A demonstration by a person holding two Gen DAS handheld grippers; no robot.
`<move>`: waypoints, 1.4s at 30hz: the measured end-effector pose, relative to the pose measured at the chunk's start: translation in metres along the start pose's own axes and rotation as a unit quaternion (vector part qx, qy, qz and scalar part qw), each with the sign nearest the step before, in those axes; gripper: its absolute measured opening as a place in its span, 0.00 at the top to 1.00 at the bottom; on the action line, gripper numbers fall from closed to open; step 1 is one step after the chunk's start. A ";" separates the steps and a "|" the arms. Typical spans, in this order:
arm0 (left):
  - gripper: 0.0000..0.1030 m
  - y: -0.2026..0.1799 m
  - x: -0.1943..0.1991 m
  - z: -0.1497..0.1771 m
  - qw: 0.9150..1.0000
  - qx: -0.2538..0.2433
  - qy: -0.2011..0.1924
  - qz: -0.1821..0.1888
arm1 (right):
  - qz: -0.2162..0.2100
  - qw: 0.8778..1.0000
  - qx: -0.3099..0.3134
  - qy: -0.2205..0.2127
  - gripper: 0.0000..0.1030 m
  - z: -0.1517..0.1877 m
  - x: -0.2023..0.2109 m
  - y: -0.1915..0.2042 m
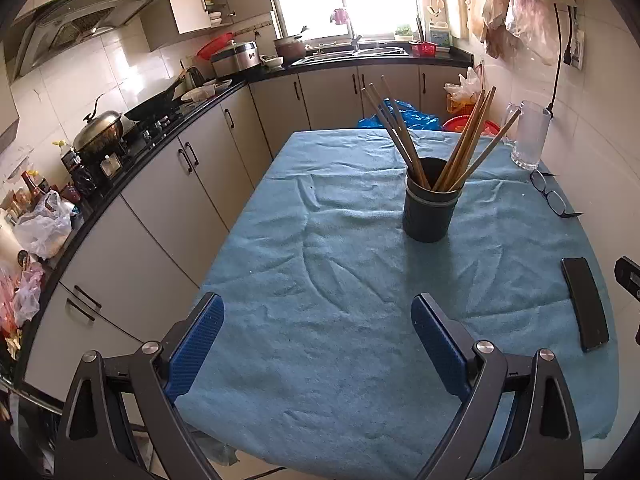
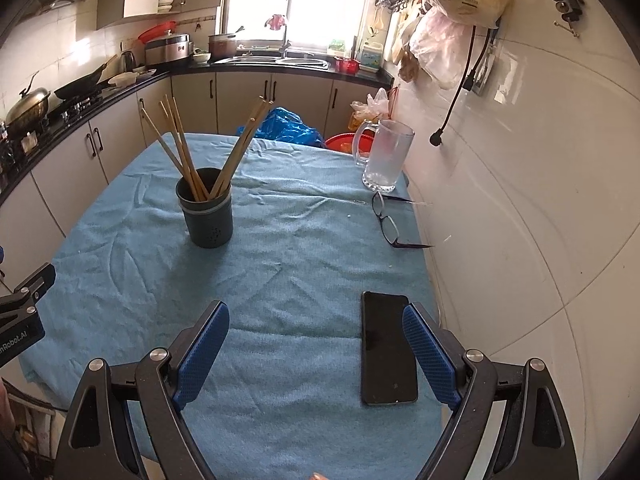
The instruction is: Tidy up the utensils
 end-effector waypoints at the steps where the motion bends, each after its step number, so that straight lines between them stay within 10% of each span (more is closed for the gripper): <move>1: 0.09 0.000 0.000 0.000 1.000 0.000 0.001 0.001 | 0.000 1.000 0.001 0.001 0.11 0.000 0.000 0.000; 42: 0.09 -0.001 -0.007 0.004 1.000 -0.011 0.003 0.002 | 0.003 1.000 0.015 0.022 0.11 0.003 -0.013 0.013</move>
Point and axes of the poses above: each gripper's, at about its wrist camera, not at the fingertips, and x roughly against the way its jaws point, y to its left, z to its underside, the point moved 6 cm from there along -x, roughly the way its jaws point, and after that the axes turned 3 degrees about y, right-handed, at the moved point
